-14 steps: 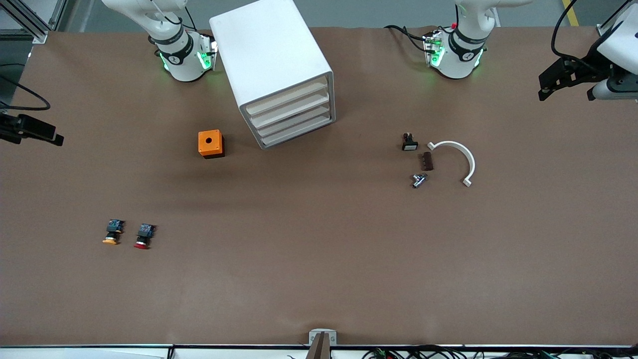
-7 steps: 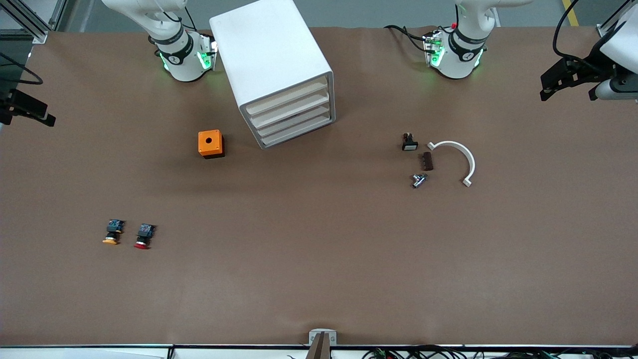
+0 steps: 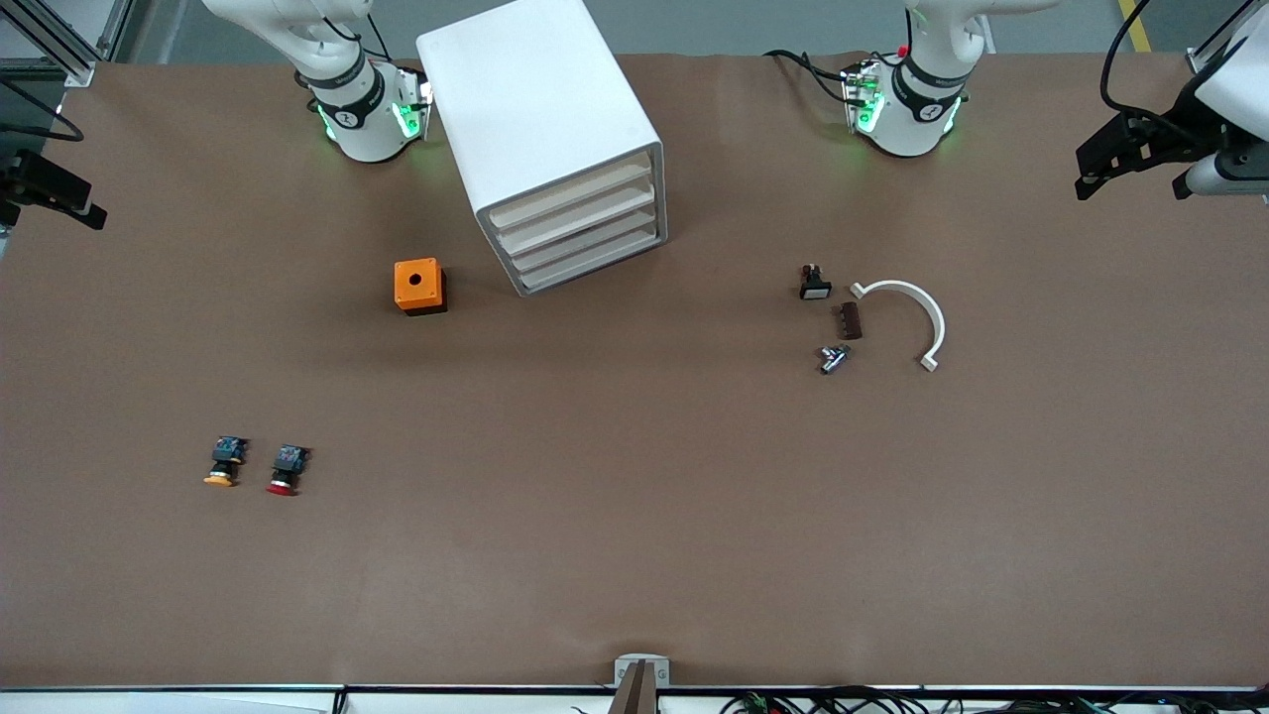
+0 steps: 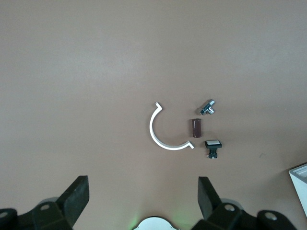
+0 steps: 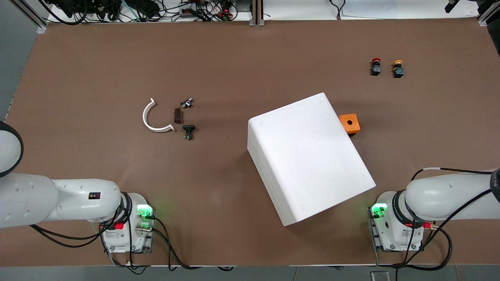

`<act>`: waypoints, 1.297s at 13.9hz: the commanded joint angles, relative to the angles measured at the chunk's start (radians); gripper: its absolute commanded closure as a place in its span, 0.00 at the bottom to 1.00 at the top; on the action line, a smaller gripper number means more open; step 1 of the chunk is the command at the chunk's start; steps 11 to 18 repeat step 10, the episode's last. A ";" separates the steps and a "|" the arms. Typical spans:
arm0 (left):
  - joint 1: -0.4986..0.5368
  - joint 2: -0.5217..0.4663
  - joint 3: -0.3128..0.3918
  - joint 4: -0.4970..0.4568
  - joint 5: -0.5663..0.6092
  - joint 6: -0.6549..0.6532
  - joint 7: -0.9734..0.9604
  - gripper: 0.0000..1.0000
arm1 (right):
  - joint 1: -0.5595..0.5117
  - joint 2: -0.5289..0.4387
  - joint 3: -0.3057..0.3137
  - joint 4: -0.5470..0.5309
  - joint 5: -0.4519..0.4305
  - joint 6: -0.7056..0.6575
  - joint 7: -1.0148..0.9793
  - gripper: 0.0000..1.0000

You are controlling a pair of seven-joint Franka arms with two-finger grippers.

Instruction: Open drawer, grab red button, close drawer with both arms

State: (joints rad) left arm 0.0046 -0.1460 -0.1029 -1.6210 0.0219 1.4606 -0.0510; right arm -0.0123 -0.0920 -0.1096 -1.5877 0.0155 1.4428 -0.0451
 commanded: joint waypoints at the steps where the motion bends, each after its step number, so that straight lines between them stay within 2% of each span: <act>1: 0.006 0.003 -0.001 0.024 0.007 0.000 0.003 0.00 | -0.015 -0.043 0.011 -0.049 -0.012 0.021 -0.012 0.00; 18: -0.005 0.037 -0.009 0.046 0.023 0.000 0.002 0.00 | -0.015 -0.048 0.015 -0.049 -0.012 0.038 -0.012 0.00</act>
